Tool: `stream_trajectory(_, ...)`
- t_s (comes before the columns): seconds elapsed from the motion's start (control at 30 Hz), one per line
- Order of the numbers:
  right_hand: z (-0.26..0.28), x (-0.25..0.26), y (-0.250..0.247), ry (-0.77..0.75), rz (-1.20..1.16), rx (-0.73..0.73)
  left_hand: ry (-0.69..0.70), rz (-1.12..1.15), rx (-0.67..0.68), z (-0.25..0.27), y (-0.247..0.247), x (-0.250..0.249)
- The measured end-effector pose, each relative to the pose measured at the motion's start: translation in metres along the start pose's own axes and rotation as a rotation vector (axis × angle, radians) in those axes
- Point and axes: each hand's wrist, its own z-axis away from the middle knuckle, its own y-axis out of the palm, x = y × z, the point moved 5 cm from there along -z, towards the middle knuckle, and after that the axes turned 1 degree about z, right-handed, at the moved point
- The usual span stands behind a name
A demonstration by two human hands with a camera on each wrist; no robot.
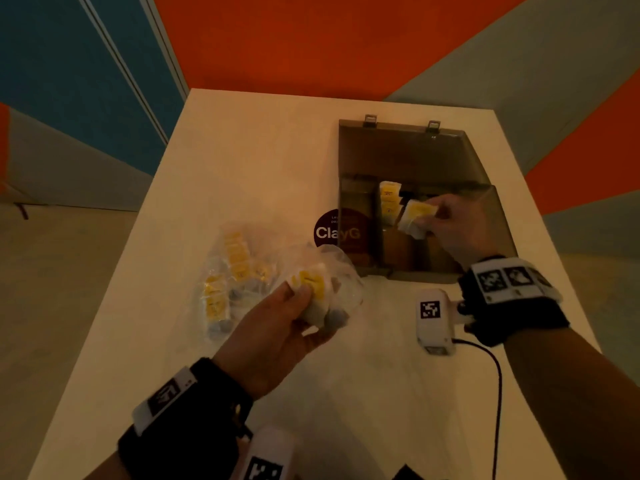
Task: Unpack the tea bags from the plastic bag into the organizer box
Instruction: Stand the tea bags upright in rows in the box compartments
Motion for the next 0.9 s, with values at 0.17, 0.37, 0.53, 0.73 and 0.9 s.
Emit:
stream_trajectory(0.17, -0.039, -0.011, 0.045, -0.063, 0.319, 0.215, -0.094, -0.297, 0.151, 0.004, -0.008, 0.003)
stream_trajectory(0.37, -0.054, -0.018, 0.058, -0.010, 0.204, 0.199, -0.157, -0.421, 0.146, 0.001, -0.014, 0.017)
stream_trajectory(0.53, -0.041, -0.026, 0.052, 0.072, 0.055, 0.216, -0.217, -0.357, 0.119, -0.003, -0.011, 0.022)
stream_trajectory(0.73, -0.043, -0.027, 0.071, 0.144, 0.094, 0.210, -0.218, -0.365, 0.131, -0.007, -0.007, 0.024)
stream_trajectory(0.9, -0.050, -0.019, 0.072, 0.164, 0.019, 0.163, -0.182, -0.357, 0.113, -0.007, -0.005, 0.022)
